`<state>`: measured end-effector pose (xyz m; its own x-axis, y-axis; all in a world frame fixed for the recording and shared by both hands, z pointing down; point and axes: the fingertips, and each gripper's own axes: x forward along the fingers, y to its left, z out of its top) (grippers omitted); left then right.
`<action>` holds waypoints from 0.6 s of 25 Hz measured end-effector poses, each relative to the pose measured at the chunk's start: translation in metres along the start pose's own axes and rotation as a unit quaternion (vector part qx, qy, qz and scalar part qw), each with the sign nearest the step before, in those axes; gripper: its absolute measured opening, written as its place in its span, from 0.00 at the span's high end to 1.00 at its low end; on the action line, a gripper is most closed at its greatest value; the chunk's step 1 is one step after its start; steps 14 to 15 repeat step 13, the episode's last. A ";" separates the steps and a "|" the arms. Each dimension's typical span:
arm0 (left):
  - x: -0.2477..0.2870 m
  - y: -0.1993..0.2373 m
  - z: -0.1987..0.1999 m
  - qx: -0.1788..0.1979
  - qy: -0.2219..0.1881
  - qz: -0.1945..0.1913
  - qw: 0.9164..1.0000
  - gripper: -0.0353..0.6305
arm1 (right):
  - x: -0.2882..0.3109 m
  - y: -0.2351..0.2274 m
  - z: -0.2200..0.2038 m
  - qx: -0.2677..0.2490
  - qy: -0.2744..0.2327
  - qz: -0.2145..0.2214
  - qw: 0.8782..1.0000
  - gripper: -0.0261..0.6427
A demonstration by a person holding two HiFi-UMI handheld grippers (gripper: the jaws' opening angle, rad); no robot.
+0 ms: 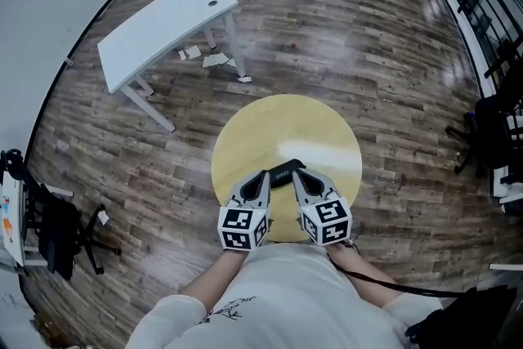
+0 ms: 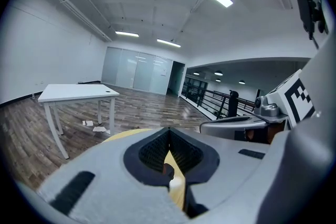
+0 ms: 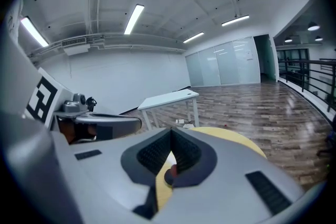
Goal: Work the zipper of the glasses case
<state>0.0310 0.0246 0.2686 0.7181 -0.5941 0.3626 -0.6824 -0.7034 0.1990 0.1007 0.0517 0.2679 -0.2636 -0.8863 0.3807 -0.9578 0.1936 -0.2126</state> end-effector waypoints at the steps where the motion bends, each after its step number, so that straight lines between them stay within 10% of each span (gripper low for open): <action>1: -0.001 0.000 -0.001 0.001 0.000 0.001 1.000 0.94 | -0.001 0.001 -0.002 -0.001 0.003 0.001 1.000 0.97; 9: -0.019 0.056 -0.005 -0.014 0.002 0.034 0.999 0.94 | 0.047 0.034 -0.009 0.004 0.033 0.025 0.999 0.97; 15: -0.031 0.015 -0.020 -0.034 0.003 0.059 0.998 0.94 | 0.009 0.028 -0.017 -0.001 0.054 0.056 0.997 0.97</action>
